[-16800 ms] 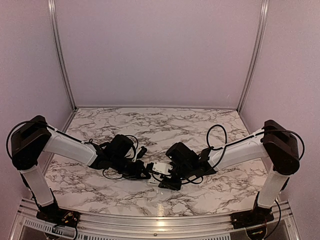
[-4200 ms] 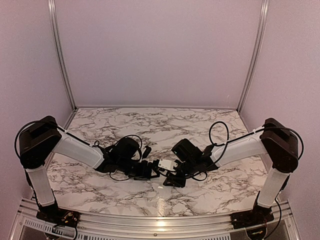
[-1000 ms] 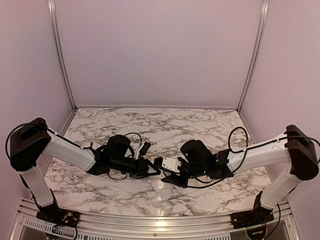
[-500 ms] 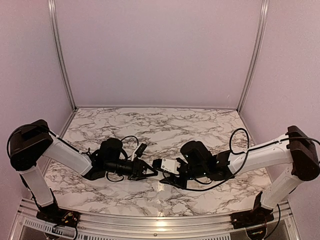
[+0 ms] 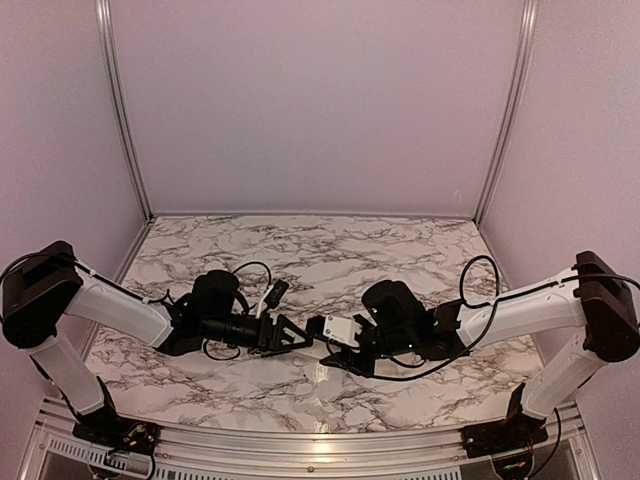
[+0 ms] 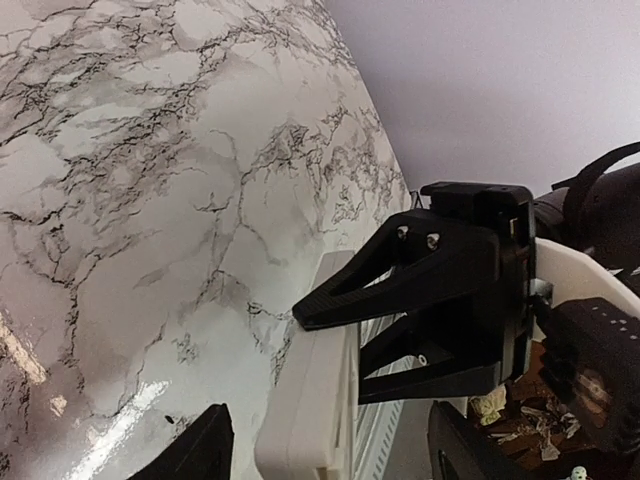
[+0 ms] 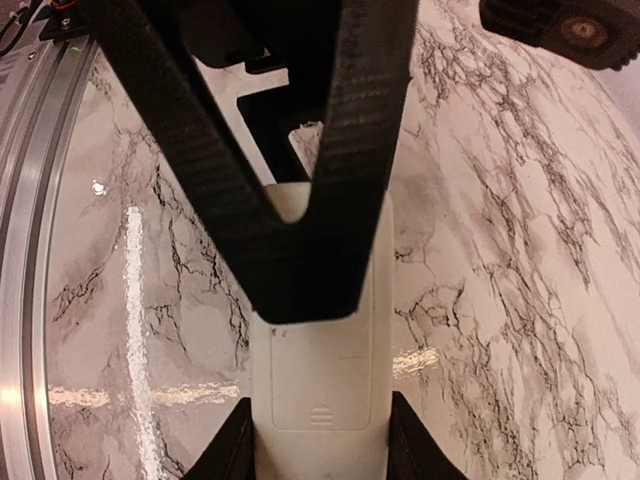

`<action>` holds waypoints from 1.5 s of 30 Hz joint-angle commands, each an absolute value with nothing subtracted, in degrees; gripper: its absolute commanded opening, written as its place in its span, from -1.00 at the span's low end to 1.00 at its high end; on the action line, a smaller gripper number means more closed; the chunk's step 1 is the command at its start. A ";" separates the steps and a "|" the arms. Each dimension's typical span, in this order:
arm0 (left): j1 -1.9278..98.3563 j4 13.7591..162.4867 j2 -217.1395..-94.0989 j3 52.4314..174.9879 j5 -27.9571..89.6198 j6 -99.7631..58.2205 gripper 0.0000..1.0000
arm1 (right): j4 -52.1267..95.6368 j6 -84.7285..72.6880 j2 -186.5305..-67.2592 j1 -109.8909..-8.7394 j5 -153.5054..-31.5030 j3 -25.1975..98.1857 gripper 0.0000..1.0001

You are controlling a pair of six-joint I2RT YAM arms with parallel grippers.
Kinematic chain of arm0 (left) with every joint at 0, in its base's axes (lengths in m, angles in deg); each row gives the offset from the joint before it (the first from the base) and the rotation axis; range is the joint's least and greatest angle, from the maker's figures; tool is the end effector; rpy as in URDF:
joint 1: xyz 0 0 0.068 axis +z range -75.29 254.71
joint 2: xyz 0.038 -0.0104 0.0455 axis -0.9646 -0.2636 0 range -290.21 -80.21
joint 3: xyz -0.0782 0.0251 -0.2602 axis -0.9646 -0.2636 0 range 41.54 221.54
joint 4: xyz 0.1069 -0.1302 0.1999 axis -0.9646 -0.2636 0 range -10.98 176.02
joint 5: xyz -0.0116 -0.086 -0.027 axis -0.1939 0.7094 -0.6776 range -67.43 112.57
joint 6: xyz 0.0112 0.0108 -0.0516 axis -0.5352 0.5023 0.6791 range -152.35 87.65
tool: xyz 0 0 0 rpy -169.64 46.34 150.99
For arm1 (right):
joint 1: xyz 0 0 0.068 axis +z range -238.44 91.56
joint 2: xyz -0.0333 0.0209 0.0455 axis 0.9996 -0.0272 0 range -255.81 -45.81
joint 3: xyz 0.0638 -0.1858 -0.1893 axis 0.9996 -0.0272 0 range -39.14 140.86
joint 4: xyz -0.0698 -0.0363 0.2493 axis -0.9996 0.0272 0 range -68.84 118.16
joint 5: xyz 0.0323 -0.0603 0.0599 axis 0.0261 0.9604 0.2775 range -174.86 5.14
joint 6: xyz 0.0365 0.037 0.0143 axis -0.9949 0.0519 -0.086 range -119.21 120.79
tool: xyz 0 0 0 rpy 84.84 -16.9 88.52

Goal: Load the batteries into the remote control
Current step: Pass from the right arm to the left

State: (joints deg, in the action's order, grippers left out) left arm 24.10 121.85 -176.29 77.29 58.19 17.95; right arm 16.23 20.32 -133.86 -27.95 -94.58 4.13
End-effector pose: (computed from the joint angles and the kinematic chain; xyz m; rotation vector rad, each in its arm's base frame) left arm 0.1839 -0.2566 0.1502 0.4873 2.3257 -1.6304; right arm 0.1480 0.2735 0.1774 -1.5601 1.7154 0.5638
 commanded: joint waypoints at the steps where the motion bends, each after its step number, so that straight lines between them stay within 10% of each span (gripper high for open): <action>1: 24.51 116.71 -168.85 78.50 52.59 9.68 0.51 | 17.46 17.94 -134.00 -28.34 -97.88 5.85 -1.00; 9: 24.61 110.76 -154.09 75.06 38.14 -4.37 0.75 | 10.04 5.80 -129.65 -35.85 -112.01 3.19 -1.00; 45: 19.34 148.13 -161.78 76.08 49.91 -1.29 0.09 | -22.34 -22.71 -129.50 -39.41 -136.05 3.11 -1.00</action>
